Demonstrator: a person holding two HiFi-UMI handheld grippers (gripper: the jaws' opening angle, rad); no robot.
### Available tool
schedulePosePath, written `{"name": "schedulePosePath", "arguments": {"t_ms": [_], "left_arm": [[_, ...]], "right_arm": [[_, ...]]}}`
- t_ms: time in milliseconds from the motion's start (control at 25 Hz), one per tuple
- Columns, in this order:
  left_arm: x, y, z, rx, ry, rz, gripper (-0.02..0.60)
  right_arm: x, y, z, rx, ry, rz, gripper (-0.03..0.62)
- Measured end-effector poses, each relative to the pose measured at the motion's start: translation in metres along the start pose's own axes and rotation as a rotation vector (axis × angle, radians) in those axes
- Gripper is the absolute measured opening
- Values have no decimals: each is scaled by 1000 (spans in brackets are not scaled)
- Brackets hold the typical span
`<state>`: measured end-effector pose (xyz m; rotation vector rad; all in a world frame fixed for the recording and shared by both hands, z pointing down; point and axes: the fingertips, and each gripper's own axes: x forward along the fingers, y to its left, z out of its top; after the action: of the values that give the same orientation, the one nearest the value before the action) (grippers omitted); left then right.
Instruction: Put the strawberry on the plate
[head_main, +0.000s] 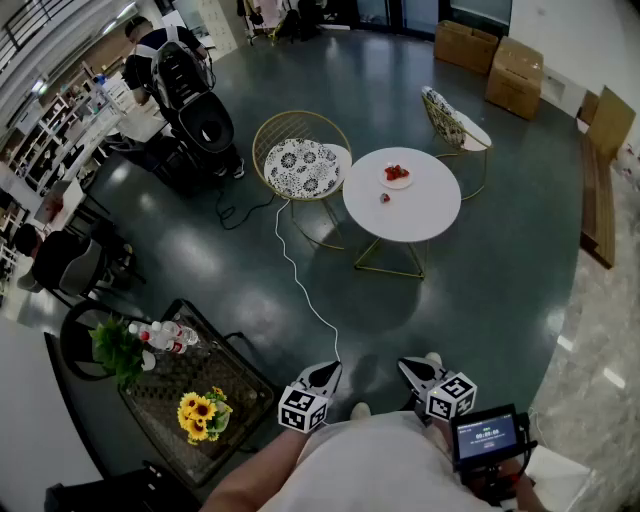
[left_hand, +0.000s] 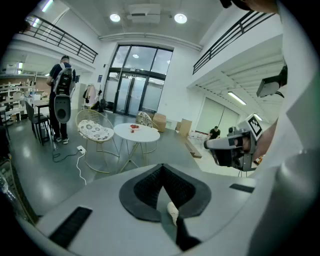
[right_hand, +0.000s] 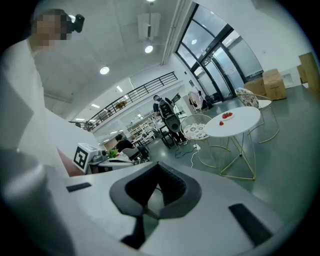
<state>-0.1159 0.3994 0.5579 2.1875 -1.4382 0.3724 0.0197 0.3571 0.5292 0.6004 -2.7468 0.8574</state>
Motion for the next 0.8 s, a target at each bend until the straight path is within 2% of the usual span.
{"name": "schedulePosePath", "arguments": {"t_ms": [280, 520, 800], "left_arm": [[-55, -9, -16, 18, -45, -66, 6], [-66, -31, -16, 44, -60, -159, 6], [-72, -39, -16, 52, -77, -196, 6]], "right_arm": [[-12, 61, -19, -20, -106, -24, 6], [-29, 77, -19, -27, -161, -95, 6], [-43, 90, -26, -45, -169, -143, 6]]}}
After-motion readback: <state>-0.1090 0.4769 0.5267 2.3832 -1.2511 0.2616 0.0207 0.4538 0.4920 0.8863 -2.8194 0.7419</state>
